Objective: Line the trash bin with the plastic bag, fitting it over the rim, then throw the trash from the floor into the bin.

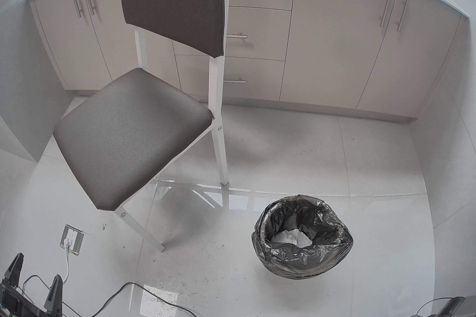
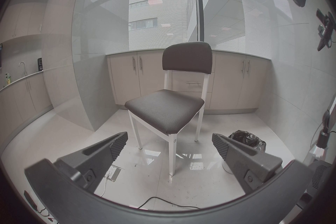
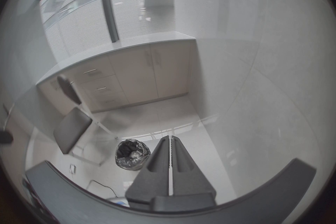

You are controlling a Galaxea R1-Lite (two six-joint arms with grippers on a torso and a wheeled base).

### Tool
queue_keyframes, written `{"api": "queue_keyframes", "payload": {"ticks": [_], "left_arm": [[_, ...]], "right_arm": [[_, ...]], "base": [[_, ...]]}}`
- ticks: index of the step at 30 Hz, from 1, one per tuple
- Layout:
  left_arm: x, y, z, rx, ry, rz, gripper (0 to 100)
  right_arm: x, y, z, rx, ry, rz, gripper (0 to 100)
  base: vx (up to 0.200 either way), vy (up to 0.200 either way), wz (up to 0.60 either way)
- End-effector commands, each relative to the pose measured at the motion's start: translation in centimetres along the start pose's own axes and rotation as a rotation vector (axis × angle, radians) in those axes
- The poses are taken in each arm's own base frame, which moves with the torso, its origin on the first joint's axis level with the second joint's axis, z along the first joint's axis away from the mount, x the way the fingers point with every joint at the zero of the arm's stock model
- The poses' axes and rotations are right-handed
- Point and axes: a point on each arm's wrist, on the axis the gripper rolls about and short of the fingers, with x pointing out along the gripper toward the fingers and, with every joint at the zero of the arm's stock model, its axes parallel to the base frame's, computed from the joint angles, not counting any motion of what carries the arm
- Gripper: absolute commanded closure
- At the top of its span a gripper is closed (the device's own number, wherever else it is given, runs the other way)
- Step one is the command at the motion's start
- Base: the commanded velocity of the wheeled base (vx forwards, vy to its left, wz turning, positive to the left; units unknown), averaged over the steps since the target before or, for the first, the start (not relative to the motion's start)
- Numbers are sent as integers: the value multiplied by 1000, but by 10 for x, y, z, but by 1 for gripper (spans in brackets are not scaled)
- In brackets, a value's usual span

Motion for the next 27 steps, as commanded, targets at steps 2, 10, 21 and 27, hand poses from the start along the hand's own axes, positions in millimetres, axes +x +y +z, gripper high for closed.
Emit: {"api": "queue_keyframes", "payload": {"ticks": [2, 10, 21, 27], "left_arm": [[0, 0, -5, 1, 1, -2, 0], [0, 0, -5, 1, 1, -2, 0], [0, 0, -5, 1, 1, -2, 0], [0, 0, -5, 1, 1, -2, 0]], "right_arm": [[-94, -38, -76, -171, -294, 154, 100], [-148, -25, -180, -212, -720, 180, 100], [-116, -57, -192, -255, -705, 468, 100], [-80, -44, -214, -194, -526, 417, 100]], "base": [[0, 0, 0], [0, 0, 0], [0, 0, 0], [0, 0, 0]]}}
